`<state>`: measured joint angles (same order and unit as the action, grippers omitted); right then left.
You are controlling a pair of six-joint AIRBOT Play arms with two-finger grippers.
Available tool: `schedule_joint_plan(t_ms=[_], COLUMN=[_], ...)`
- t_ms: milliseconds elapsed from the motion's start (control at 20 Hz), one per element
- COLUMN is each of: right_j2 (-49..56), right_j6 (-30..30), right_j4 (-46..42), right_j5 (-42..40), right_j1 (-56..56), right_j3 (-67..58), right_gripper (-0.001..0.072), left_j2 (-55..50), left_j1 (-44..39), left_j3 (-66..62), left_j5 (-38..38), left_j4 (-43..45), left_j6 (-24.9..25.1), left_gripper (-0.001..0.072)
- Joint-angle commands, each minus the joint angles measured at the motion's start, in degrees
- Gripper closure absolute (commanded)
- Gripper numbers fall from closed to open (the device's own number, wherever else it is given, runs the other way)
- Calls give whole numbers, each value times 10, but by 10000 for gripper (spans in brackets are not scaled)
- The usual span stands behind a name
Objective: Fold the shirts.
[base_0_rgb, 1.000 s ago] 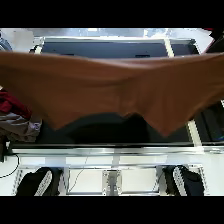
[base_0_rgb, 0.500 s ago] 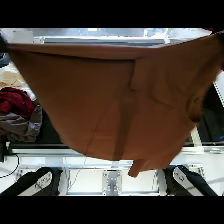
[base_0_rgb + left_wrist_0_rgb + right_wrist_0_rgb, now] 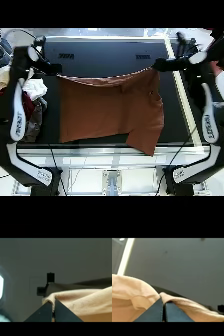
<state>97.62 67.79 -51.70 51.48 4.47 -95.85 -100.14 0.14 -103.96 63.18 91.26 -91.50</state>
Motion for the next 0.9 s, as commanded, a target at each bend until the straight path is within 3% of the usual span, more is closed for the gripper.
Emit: schedule_joint_plan(t_ms=[0,100,200,350,650,850], right_j2=[80,90,90,89,73,73], right_j6=[-1,-1,-1,-1,16,22], right_j4=[-11,-12,-10,-27,-165,-211], right_j5=[-156,-166,-149,-47,173,245], right_j1=[-13,0,17,35,36,36], right_j3=[-1,-12,-29,-71,-88,-73], right_gripper=[703,703,703,702,703,703], left_j2=[-61,-59,-54,-44,-19,-17], left_j1=[0,3,-1,-20,-31,-38], left_j3=[-1,-3,-6,-6,-4,39], left_j5=[-121,-163,-158,-85,70,112], left_j4=[48,47,45,46,47,47], left_j6=[-84,-91,-90,-50,-45,-45], left_gripper=[698,697,697,697,697,697])
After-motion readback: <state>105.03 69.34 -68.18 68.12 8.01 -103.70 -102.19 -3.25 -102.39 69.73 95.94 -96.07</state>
